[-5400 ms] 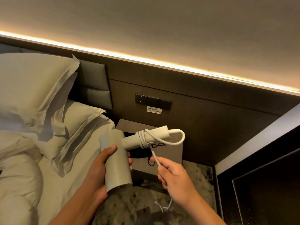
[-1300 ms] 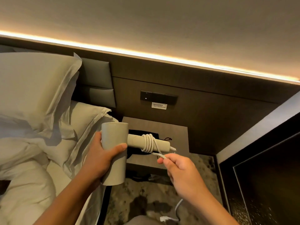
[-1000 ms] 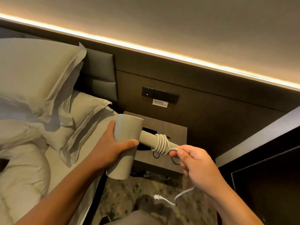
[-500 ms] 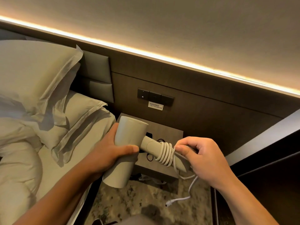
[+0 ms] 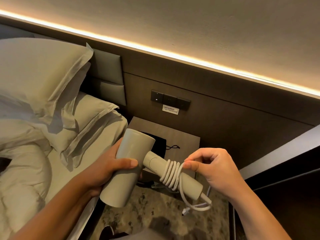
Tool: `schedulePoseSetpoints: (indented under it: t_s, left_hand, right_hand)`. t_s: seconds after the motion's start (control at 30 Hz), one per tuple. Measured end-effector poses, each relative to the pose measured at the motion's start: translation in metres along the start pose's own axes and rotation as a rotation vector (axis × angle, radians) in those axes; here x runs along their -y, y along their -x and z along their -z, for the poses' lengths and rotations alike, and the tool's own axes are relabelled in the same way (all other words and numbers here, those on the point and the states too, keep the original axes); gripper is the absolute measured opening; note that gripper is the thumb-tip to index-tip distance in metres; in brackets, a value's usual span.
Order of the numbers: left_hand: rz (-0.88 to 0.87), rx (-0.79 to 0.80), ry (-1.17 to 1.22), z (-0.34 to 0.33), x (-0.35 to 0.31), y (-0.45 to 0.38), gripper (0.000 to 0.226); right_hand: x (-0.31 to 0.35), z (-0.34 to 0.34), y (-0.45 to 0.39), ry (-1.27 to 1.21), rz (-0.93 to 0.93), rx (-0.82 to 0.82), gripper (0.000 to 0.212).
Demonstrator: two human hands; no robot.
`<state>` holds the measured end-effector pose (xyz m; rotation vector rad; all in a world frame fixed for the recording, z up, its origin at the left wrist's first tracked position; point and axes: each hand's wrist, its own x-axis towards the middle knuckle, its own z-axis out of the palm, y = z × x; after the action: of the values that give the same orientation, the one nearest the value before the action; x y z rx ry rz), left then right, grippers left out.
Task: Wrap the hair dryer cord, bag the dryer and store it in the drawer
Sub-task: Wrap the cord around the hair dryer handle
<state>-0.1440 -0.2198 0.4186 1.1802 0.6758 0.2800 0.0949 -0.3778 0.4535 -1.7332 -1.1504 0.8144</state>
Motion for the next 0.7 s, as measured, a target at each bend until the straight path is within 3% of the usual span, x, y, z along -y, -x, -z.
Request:
schedulePoseSetpoints:
  t_s: [0.07,0.3,0.5,0.63,0.7]
  left_hand:
    - [0.027,0.013,0.018,0.003,0.003,0.001,0.1]
    - [0.083,0.138,0.151,0.01,0.011,0.003,0.059]
    - [0.132,0.207,0.289,0.028,0.009,0.001,0.057]
    - [0.132,0.157,0.281,0.033,-0.002,-0.003,0.08]
    - [0.104,0.169,0.26,0.033,-0.009,-0.004,0.07]
  right_hand:
    - [-0.005,-0.001,0.001,-0.015,-0.015,0.053,0.017]
    - [-0.019,-0.005,-0.001,-0.147,-0.045,0.191,0.019]
    - [-0.032,-0.015,0.0,-0.285,-0.115,0.173,0.022]
    - [-0.028,-0.03,0.0,-0.35,-0.124,0.099,0.02]
    - [-0.025,-0.039,-0.002,-0.38,-0.141,0.07,0.02]
